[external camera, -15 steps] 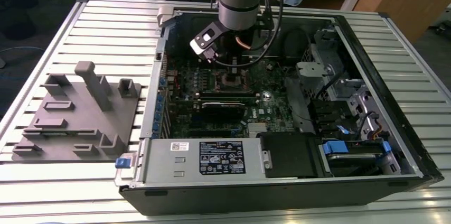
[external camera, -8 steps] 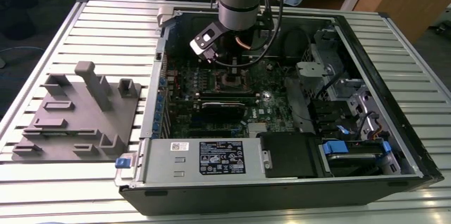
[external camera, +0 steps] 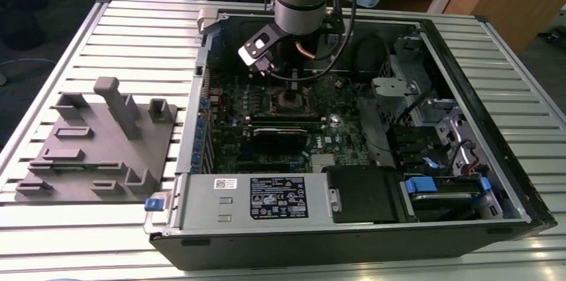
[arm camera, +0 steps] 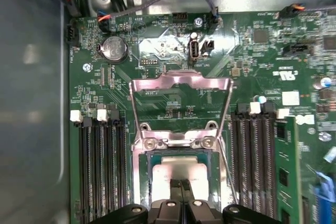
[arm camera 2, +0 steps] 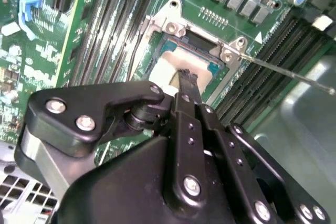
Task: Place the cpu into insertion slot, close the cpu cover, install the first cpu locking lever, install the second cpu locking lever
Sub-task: 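Place the cpu into insertion slot, then close the cpu cover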
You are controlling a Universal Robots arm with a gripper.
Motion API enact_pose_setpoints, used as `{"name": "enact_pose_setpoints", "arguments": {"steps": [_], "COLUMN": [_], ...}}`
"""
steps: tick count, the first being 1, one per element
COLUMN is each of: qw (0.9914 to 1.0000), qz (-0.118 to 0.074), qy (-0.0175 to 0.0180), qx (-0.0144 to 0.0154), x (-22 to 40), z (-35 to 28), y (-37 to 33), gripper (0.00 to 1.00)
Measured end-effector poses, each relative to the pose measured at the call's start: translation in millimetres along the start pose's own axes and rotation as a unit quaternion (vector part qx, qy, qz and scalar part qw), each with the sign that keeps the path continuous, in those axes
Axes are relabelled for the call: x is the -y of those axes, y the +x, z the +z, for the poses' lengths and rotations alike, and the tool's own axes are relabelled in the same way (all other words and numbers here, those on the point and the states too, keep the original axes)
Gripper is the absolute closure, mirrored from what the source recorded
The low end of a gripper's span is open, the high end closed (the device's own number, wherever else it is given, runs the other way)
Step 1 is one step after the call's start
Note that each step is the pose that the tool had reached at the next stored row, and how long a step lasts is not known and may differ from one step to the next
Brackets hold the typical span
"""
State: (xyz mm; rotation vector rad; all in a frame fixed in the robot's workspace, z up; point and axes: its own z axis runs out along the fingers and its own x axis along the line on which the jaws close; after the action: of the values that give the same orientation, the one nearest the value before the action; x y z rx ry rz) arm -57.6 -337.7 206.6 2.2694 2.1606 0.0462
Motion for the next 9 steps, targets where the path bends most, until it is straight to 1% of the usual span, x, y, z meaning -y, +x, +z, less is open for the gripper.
{"name": "enact_pose_setpoints", "arguments": {"steps": [3, 7, 9], "qw": [1.00000, 1.00000, 1.00000], "qz": [0.000, 0.000, 0.000], "qy": [0.0001, 0.0000, 0.0001], "qx": [0.0001, 0.0001, 0.0001], "x": [-0.1, -0.2, -0.2], "z": [-6.3, -7.0, -8.7], "y": [0.0, 0.1, 0.1], "gripper": [0.89, 0.89, 0.89]}}
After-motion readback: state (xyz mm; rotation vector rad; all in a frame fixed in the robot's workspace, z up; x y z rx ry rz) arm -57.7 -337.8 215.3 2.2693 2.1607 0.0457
